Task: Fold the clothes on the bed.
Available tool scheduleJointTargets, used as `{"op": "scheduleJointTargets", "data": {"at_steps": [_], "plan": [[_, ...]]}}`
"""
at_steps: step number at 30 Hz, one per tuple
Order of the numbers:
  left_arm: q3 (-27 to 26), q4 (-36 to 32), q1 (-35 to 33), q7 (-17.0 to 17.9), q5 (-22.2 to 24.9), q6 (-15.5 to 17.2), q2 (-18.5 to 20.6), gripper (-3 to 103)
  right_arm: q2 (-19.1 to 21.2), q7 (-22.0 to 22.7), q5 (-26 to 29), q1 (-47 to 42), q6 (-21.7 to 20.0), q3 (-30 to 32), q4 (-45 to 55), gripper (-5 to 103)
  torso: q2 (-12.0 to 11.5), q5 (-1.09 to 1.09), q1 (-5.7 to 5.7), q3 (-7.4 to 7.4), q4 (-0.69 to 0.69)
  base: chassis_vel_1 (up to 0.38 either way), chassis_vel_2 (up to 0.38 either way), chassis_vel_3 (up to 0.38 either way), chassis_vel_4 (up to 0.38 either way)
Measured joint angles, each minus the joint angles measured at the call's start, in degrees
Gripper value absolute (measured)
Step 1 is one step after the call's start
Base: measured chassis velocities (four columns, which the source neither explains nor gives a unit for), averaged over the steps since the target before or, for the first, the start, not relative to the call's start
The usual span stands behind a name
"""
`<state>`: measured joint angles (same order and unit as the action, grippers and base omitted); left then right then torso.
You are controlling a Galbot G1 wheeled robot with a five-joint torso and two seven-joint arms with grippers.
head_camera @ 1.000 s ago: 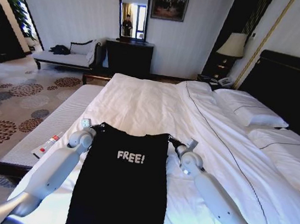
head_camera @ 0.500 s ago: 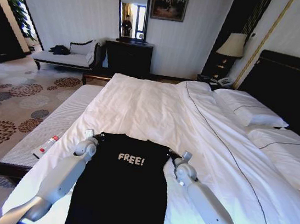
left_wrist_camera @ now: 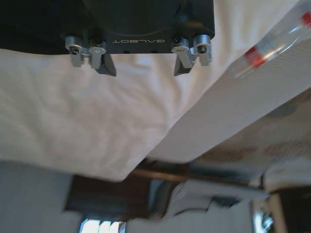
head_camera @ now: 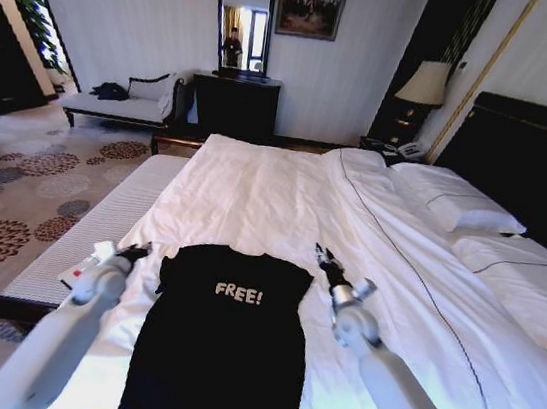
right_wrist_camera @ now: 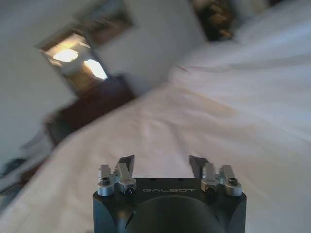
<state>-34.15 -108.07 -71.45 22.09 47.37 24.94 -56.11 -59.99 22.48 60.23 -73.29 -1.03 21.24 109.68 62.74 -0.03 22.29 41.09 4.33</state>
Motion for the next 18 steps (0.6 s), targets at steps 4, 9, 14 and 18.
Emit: {"op": "scheduleJointTargets", "data": {"at_steps": [4, 9, 14, 18], "plan": [[-3.54, -4.12, -9.92, -5.59, -5.76, -7.09, -3.33, 82, -5.28, 3.91, 1.51, -4.02, -2.41, 0.71, 2.66, 79, 0.00, 0.04, -0.01, 0.00, -0.14, 0.000, 0.000, 0.000, 0.000], [-3.64, -3.28, -17.97, -13.22, -16.02, -17.10, -9.46, 98, -12.08, 6.81, 3.25, -5.94, -3.80, 0.11, 2.09, 95, 0.00, 0.02, -0.01, 0.00, -0.16, 0.021, 0.004, 0.011, 0.017], [-2.78, -2.16, -20.21, -14.75, -17.20, -21.09, -13.12, 100, -13.97, 7.02, 3.62, -6.15, -3.82, -0.12, 0.49, 100, 0.00, 0.03, 0.00, 0.01, -0.13, 0.000, 0.000, 0.000, 0.000], [-2.81, -2.32, -21.19, -14.84, -17.01, -22.15, -14.74, 100, -14.95, 7.63, 5.27, -5.09, -3.73, 0.05, -0.90, 100, -0.01, 0.03, 0.01, 0.01, -0.13, 0.000, 0.000, 0.000, 0.000]]}}
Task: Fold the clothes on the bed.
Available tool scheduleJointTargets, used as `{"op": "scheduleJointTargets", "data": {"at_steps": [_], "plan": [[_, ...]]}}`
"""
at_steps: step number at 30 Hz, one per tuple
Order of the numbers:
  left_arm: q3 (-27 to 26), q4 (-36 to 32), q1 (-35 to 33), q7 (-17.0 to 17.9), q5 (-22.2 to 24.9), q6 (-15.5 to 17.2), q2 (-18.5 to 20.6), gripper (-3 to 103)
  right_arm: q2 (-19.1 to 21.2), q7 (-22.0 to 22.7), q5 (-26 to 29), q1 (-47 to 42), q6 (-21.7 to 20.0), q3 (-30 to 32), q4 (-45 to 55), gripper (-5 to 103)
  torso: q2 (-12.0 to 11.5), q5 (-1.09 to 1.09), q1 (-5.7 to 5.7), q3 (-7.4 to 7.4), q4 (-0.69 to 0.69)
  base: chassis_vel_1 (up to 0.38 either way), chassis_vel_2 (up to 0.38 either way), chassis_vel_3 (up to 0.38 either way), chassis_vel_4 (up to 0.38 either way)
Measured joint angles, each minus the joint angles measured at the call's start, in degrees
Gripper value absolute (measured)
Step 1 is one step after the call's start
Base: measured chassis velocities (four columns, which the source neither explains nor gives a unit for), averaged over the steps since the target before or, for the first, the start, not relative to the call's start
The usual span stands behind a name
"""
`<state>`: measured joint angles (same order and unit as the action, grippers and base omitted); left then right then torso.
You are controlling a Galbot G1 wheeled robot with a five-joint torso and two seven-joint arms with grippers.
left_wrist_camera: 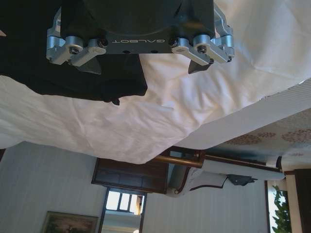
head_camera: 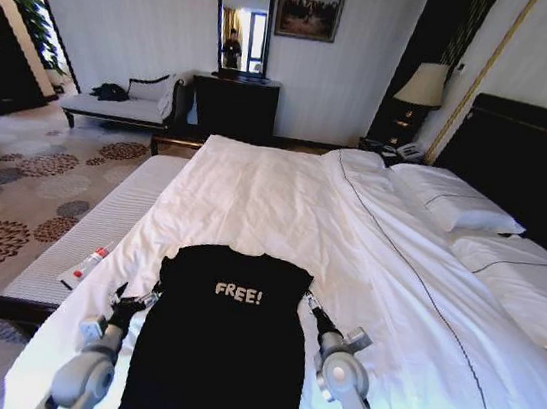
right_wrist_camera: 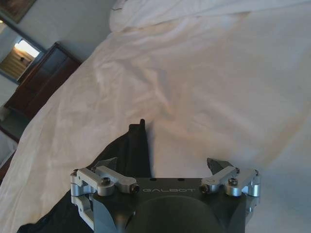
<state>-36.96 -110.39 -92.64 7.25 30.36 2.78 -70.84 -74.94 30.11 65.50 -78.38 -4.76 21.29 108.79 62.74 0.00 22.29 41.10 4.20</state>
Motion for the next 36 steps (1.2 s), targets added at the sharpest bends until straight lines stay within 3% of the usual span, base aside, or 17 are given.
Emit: {"op": "scheduleJointTargets", "data": {"at_steps": [9, 14, 20, 25, 26, 30, 36], "plan": [[-2.33, -2.40, 0.11, 1.24, 1.37, 1.11, -1.36, 100, -1.53, 0.38, 2.92, 3.30, 0.83, 0.35, -4.37, 102, -0.01, 0.00, 0.01, 0.00, 0.01, 0.000, 0.000, 0.000, 0.000], [-2.67, -3.03, -0.01, 1.94, 1.59, 1.89, -1.90, 100, -2.40, -0.73, 3.23, 4.89, 0.86, -0.19, -6.29, 91, -0.01, -0.01, 0.01, 0.01, 0.01, 0.000, 0.000, 0.000, 0.000], [-3.01, -3.46, -0.08, 2.45, 1.58, 2.33, -2.41, 100, -3.67, -2.59, 2.85, 7.32, 2.07, -0.66, -9.44, 74, -0.01, 0.00, 0.01, 0.01, 0.00, 0.000, 0.000, 0.000, 0.000], [-3.49, -3.62, -0.60, 2.66, 1.30, 2.36, -2.74, 100, -3.73, -3.75, 2.34, 8.96, 2.69, -1.04, -11.11, 52, -0.02, 0.00, 0.01, 0.01, 0.00, 0.000, 0.000, 0.000, 0.000], [-3.62, -3.63, -0.75, 2.73, 1.18, 2.36, -2.83, 100, -3.65, -4.01, 2.16, 9.44, 2.82, -1.14, -11.54, 52, -0.02, 0.00, 0.01, 0.01, 0.00, 0.000, 0.000, 0.000, 0.000], [-4.02, -3.62, -1.26, 3.00, 0.72, 2.26, -3.45, 100, -3.22, -4.90, 1.44, 11.68, 3.18, -1.70, -13.46, 31, -0.02, 0.00, 0.01, 0.01, 0.00, 0.000, 0.000, 0.000, 0.000], [-4.24, -3.68, -1.46, 3.30, 0.48, 2.23, -4.20, 100, -2.73, -5.24, 0.10, 13.24, 3.31, -2.61, -15.17, 15, -0.02, 0.00, 0.01, 0.01, 0.00, 0.000, 0.000, 0.000, 0.000]]}}
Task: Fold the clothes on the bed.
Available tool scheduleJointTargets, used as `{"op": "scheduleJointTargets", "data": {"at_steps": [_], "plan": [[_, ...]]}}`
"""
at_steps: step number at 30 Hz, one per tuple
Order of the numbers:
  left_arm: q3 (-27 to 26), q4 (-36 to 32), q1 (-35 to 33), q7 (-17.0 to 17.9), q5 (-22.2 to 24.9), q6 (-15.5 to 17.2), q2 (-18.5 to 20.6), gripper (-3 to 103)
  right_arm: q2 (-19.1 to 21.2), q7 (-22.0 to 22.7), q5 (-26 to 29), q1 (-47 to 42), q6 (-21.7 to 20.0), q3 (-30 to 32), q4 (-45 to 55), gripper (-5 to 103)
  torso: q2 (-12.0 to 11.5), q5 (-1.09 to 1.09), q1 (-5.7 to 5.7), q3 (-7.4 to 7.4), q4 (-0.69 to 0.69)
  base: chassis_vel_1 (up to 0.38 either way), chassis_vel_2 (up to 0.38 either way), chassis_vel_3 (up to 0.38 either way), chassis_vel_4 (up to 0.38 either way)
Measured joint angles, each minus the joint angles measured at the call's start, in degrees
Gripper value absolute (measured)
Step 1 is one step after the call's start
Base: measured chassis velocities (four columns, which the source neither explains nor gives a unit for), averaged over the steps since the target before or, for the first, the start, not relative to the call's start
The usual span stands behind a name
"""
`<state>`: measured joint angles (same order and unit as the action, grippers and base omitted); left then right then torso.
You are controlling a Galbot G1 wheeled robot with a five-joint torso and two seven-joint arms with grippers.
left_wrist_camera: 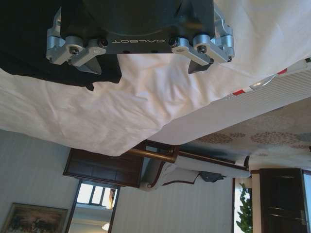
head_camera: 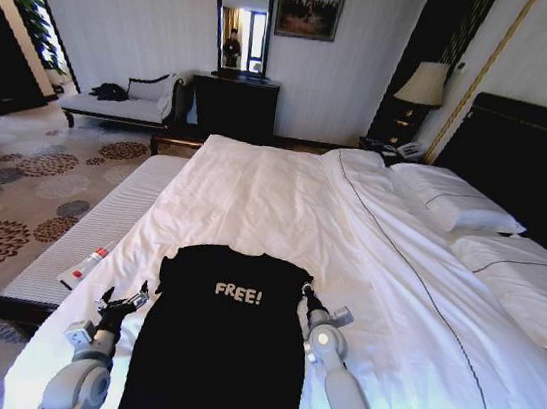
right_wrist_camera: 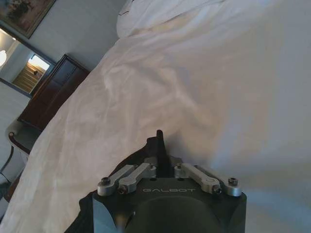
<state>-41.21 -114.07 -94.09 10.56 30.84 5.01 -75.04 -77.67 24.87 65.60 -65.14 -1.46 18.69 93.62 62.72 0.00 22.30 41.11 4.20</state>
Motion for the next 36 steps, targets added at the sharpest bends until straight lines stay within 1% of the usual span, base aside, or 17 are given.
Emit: {"op": "scheduleJointTargets", "data": {"at_steps": [1, 2, 3, 7, 9, 11, 13, 15, 16, 18, 20, 21, 25, 33, 34, 35, 36], "plan": [[-0.05, -0.01, 0.00, 0.08, -0.01, 0.00, -0.11, 100, 0.07, 0.01, -0.38, 0.26, 0.01, -0.14, -0.32, 10, 0.00, 0.00, 0.00, 0.00, 0.00, 0.000, 0.000, 0.000, 0.000], [-0.11, -0.01, 0.00, 0.14, -0.01, 0.00, -0.18, 100, 0.12, 0.01, -0.65, 0.43, 0.07, -0.24, -0.55, 10, 0.00, 0.00, 0.00, 0.00, 0.00, 0.000, 0.000, 0.000, 0.000], [-0.21, -0.01, 0.01, 0.28, -0.04, 0.02, -0.36, 100, 0.32, -0.19, -1.37, 0.82, 0.57, -0.49, -1.11, 1, 0.00, 0.00, 0.00, 0.00, 0.00, 0.000, 0.000, 0.000, 0.000], [-0.33, 0.04, 0.05, 0.41, -0.14, 0.04, -0.77, 100, 0.71, -1.26, -1.86, 1.16, 1.36, -0.98, -1.41, 0, 0.00, 0.00, 0.00, 0.00, 0.00, 0.000, 0.000, 0.000, 0.000], [-0.51, 0.20, 0.07, 0.57, -0.31, 0.05, -1.50, 100, 1.08, -2.82, -2.12, 1.26, 2.15, -2.26, -0.84, 0, 0.00, 0.00, 0.00, 0.00, 0.01, 0.000, 0.000, 0.000, 0.000], [-0.55, 0.22, 0.07, 0.57, -0.33, 0.05, -1.64, 100, 1.11, -3.28, -2.26, 1.26, 2.37, -2.63, -0.57, 0, 0.00, 0.00, 0.00, 0.00, 0.01, 0.000, 0.000, 0.000, 0.000], [-0.87, 0.28, -0.08, 0.61, -0.40, 0.06, -2.16, 100, 1.04, -6.90, -3.57, 1.05, 4.04, -5.31, 0.65, 0, 0.00, -0.01, 0.00, 0.00, 0.00, 0.000, 0.000, 0.000, 0.000], [-1.11, 0.38, -0.25, 0.63, -0.45, 0.06, -2.36, 100, 0.75, -9.22, -4.87, 1.02, 5.25, -7.67, 0.68, 0, 0.00, -0.01, 0.00, 0.00, 0.00, 0.000, 0.000, 0.000, 0.000], [-1.11, 0.38, -0.25, 0.63, -0.45, 0.06, -2.36, 100, 0.75, -9.22, -4.87, 1.02, 5.25, -7.67, 0.68, 0, 0.00, -0.01, 0.00, 0.00, 0.00, 0.000, 0.000, 0.000, 0.000], [-1.40, 0.48, -0.36, 0.65, -0.45, 0.06, -2.48, 100, 0.43, -10.64, -5.95, 1.21, 6.20, -9.90, 0.06, 0, 0.00, -0.01, 0.00, 0.00, 0.00, 0.000, 0.000, 0.000, 0.000], [-1.86, 0.55, -0.51, 0.67, -0.45, 0.06, -2.65, 100, -0.06, -12.25, -7.60, 1.76, 7.34, -13.45, -1.91, 0, 0.00, -0.01, 0.00, -0.01, 0.00, 0.000, 0.000, 0.000, 0.000], [-1.86, 0.55, -0.51, 0.67, -0.45, 0.06, -2.65, 100, -0.06, -12.25, -7.60, 1.76, 7.34, -13.45, -1.91, 0, 0.00, -0.01, 0.00, -0.01, 0.00, 0.000, 0.000, 0.000, 0.000], [-2.44, 1.00, -0.65, 0.69, -0.42, -0.04, -2.76, 100, -0.99, -13.41, -9.69, 2.52, 8.15, -16.91, -4.92, 0, 0.00, -0.01, 0.00, 0.00, 0.00, 0.000, 0.000, 0.000, 0.000], [-2.43, 2.13, 0.04, 0.82, -0.41, -0.14, -2.80, 100, -2.00, -13.73, -11.20, 2.15, 8.52, -18.71, -5.87, 0, 0.00, -0.01, 0.00, 0.00, 0.00, 0.000, 0.000, 0.000, 0.000], [-2.22, 2.19, 0.27, 0.82, -0.42, -0.10, -2.82, 100, -1.99, -14.36, -12.02, 1.75, 8.98, -18.89, -5.74, -2, 0.01, -0.01, 0.00, 0.00, 0.00, 0.000, 0.000, 0.000, 0.000], [-2.03, 2.23, 0.49, 0.83, -0.45, 0.06, -2.82, 100, -1.84, -15.45, -12.68, 1.23, 9.58, -18.98, -4.99, 2, 0.00, -0.01, 0.00, 0.00, 0.00, 0.000, 0.000, 0.000, 0.000], [-2.03, 2.23, 0.49, 0.83, -0.45, 0.06, -2.82, 100, -1.84, -15.45, -12.68, 1.23, 9.58, -18.98, -4.99, 2, 0.00, -0.01, 0.00, 0.00, 0.00, 0.000, 0.000, 0.000, 0.000]]}}
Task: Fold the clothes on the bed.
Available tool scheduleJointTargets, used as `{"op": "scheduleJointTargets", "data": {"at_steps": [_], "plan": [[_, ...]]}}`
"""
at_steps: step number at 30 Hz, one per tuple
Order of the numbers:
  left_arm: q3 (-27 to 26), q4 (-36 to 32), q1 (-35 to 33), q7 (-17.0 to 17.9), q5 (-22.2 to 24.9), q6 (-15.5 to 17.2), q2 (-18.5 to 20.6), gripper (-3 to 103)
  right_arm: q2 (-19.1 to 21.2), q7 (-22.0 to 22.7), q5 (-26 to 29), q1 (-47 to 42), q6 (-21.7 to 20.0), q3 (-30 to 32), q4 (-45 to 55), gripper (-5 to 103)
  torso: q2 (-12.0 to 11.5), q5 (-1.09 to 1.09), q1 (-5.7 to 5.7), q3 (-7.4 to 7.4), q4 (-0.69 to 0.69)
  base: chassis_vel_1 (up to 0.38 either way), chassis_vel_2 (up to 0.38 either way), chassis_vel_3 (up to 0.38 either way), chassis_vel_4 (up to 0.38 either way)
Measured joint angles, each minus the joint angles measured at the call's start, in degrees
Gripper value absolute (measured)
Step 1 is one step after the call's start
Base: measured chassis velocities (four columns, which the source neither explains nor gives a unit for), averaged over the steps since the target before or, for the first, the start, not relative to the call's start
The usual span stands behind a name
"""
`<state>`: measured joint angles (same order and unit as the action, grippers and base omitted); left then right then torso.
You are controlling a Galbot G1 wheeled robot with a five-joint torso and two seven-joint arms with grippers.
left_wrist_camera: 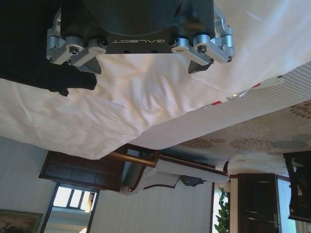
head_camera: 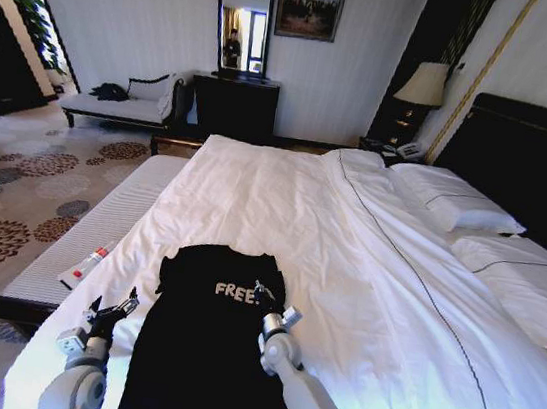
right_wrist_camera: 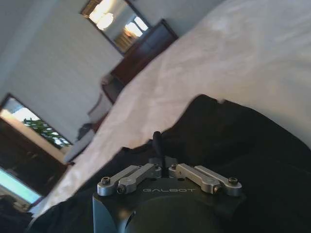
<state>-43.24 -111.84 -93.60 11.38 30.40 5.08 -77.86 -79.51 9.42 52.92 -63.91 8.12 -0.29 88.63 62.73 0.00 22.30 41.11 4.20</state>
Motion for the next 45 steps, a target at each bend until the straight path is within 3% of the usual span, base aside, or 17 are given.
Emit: {"op": "scheduleJointTargets", "data": {"at_steps": [2, 3, 8, 9, 11, 14, 19, 20, 24, 26, 27, 31, 33, 35, 42, 44, 45], "plan": [[0.13, 0.02, 0.27, 0.05, 0.01, 0.23, 0.07, 100, 0.36, -1.94, -0.64, -0.80, 1.00, -0.08, 1.74, 8, 0.00, 0.00, 0.00, 0.00, 0.00, 0.000, 0.000, 0.000, 0.000], [0.16, 0.05, 0.52, 0.15, 0.06, 0.48, 0.26, 100, 0.85, -3.87, -0.77, -1.55, 1.92, -0.10, 3.58, 18, 0.00, 0.00, 0.00, 0.00, 0.00, 0.000, 0.000, 0.000, 0.000], [0.10, 0.51, 0.72, 0.24, 0.08, 0.57, 0.64, 100, 1.84, -6.50, 0.31, -2.06, 3.36, 1.10, 6.03, 29, 0.00, 0.00, 0.00, 0.00, 0.00, 0.000, 0.000, 0.000, 0.000], [0.09, 0.62, 0.64, 0.26, 0.02, 0.53, 0.66, 100, 1.93, -6.65, 0.92, -1.75, 3.45, 2.18, 6.05, 40, 0.00, 0.00, 0.00, -0.01, 0.00, 0.000, 0.000, 0.000, 0.000], [0.09, 0.63, 0.49, 0.26, -0.09, 0.50, 0.66, 100, 1.97, -6.60, 1.55, -1.33, 3.39, 3.18, 6.05, 40, 0.00, 0.00, 0.00, 0.00, 0.00, 0.000, 0.000, 0.000, 0.000], [0.09, 0.50, 0.29, 0.28, -0.24, 0.49, 0.79, 100, 1.98, -2.31, 4.73, 0.27, 1.37, 5.20, 4.90, 56, 0.00, 0.01, 0.00, 0.00, 0.00, 0.000, 0.000, 0.000, 0.000], [0.06, 0.23, 0.23, 0.35, -0.24, 0.49, 0.94, 100, 2.28, 2.80, 6.24, 2.35, -1.79, 6.76, 1.72, 73, 0.00, 0.01, 0.00, 0.00, 0.00, 0.000, 0.000, 0.000, 0.000], [0.06, 0.23, 0.23, 0.35, -0.24, 0.49, 0.94, 100, 2.28, 2.80, 6.24, 2.35, -1.79, 6.76, 1.72, 73, 0.00, 0.01, 0.00, 0.00, 0.00, 0.000, 0.000, 0.000, 0.000], [0.05, 0.33, 0.18, 0.39, -0.24, 0.49, 0.95, 100, 3.12, 5.55, 6.43, 3.28, -4.16, 7.46, 0.54, 94, 0.00, 0.01, 0.00, 0.00, 0.00, 0.000, 0.000, 0.000, 0.000], [0.05, 0.39, 0.21, 0.41, -0.23, 0.48, 0.93, 100, 3.36, 5.64, 6.42, 3.31, -4.37, 7.50, 0.51, 94, 0.00, 0.01, 0.00, 0.00, 0.00, 0.000, 0.000, 0.000, 0.000], [0.05, 0.49, 0.30, 0.42, -0.20, 0.48, 0.92, 100, 3.60, 5.69, 6.40, 3.31, -4.57, 7.50, 0.51, 99, 0.00, 0.01, 0.00, 0.00, 0.00, 0.000, 0.000, 0.000, 0.000], [0.11, 0.65, 0.58, 0.46, -0.12, 0.47, 0.90, 100, 3.71, 5.67, 6.31, 3.07, -4.68, 7.32, 0.77, 103, 0.00, 0.01, 0.00, 0.00, 0.00, 0.000, 0.000, 0.000, 0.000], [0.15, 0.83, 0.90, 0.50, -0.01, 0.47, 0.92, 100, 3.74, 5.48, 5.85, 2.76, -4.86, 6.78, 0.95, 95, 0.00, 0.01, 0.00, 0.00, 0.00, 0.000, 0.000, 0.000, 0.000], [0.14, 0.88, 0.93, 0.51, 0.01, 0.47, 0.93, 100, 3.75, 5.42, 5.60, 2.73, -4.93, 6.55, 0.85, 95, 0.00, 0.01, 0.00, 0.00, 0.00, 0.000, 0.000, 0.000, 0.000], [0.04, 1.39, 0.70, 0.63, 0.11, 0.30, 1.28, 100, 3.89, 5.31, 4.28, 2.37, -5.24, 5.68, 0.24, 63, 0.00, 0.00, 0.00, 0.00, 0.00, 0.000, 0.000, 0.000, 0.000], [0.04, 1.41, 0.73, 0.64, 0.12, 0.30, 1.34, 100, 3.91, 5.31, 4.25, 2.35, -5.24, 5.68, 0.24, 63, 0.00, 0.00, 0.00, 0.00, 0.00, 0.000, 0.000, 0.000, 0.000], [0.06, 1.44, 0.88, 0.69, 0.17, 0.30, 1.49, 100, 4.00, 5.30, 4.20, 2.27, -5.24, 5.73, 0.25, 52, 0.00, 0.00, 0.00, 0.00, 0.00, 0.000, 0.000, 0.000, 0.000]]}}
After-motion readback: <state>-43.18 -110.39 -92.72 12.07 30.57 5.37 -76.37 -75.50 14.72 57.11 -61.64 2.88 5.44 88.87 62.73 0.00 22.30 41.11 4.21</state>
